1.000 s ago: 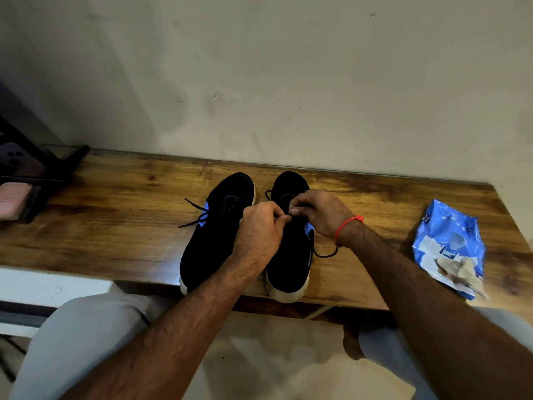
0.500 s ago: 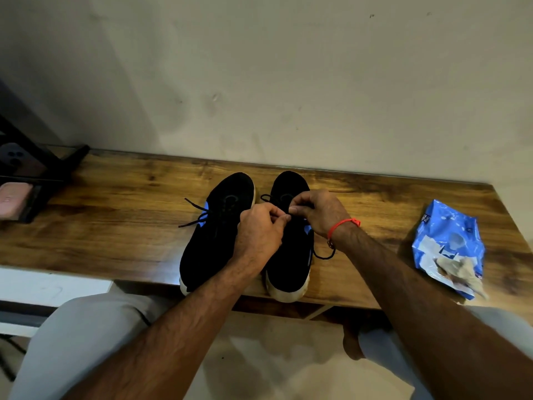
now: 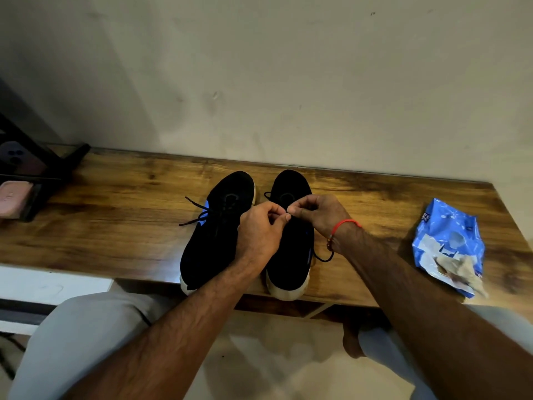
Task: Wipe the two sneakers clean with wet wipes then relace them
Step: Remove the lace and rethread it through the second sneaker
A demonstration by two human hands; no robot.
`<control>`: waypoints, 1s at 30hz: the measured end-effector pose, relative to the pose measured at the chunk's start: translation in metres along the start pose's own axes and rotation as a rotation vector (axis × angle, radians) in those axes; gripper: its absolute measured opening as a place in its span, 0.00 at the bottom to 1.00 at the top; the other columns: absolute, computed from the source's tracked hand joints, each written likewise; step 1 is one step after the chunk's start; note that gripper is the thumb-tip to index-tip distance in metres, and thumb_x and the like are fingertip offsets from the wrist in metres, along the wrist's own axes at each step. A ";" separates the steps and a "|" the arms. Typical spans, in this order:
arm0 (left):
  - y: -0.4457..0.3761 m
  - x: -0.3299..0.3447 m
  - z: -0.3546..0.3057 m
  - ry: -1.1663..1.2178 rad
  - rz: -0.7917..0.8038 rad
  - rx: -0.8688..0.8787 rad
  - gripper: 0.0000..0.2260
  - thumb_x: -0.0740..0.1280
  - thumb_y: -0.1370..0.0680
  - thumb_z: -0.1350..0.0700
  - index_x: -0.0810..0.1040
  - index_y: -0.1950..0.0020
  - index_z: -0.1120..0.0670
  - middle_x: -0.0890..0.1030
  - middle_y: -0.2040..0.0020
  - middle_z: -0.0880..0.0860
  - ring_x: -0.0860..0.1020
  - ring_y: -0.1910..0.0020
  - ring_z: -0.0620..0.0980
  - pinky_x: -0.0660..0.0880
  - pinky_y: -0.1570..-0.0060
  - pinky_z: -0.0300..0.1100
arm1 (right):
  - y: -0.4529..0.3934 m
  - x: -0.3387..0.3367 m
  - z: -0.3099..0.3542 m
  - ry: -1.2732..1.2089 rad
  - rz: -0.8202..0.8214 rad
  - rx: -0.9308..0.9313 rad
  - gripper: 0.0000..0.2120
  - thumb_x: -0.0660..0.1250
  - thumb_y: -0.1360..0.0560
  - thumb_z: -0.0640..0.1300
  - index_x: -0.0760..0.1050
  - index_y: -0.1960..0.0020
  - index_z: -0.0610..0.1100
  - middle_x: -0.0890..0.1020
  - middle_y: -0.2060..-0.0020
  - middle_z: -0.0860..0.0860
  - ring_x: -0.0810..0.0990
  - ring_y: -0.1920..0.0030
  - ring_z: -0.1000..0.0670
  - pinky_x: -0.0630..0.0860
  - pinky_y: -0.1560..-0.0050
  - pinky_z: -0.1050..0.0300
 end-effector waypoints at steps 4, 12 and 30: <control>-0.001 0.000 0.004 0.054 -0.001 -0.073 0.01 0.73 0.22 0.51 0.84 0.52 0.47 0.82 0.58 0.44 0.82 0.63 0.44 0.83 0.63 0.43 | -0.002 -0.004 -0.002 -0.018 0.019 0.018 0.04 0.74 0.27 0.38 0.83 0.53 0.40 0.85 0.58 0.46 0.82 0.55 0.50 0.79 0.58 0.59; -0.004 0.005 0.009 0.023 0.095 -0.195 0.04 0.68 0.19 0.50 0.80 0.50 0.48 0.81 0.54 0.46 0.78 0.55 0.43 0.74 0.61 0.37 | 0.004 0.003 0.002 -0.030 0.034 0.004 0.06 0.73 0.25 0.39 0.84 0.49 0.39 0.85 0.56 0.48 0.82 0.54 0.54 0.78 0.59 0.69; -0.022 -0.034 -0.007 0.595 -0.101 -0.285 0.08 0.54 0.13 0.53 0.72 0.42 0.52 0.86 0.55 0.51 0.86 0.55 0.51 0.82 0.52 0.49 | -0.001 -0.013 0.008 0.147 0.034 -0.038 0.08 0.73 0.25 0.44 0.82 0.51 0.39 0.80 0.65 0.50 0.76 0.66 0.56 0.75 0.66 0.65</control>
Point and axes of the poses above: each hand's wrist, its own y-axis away from the middle knuckle, its own x-axis out of the palm, z = x × y, the point moved 8 cm from there along -y, towards the middle knuckle
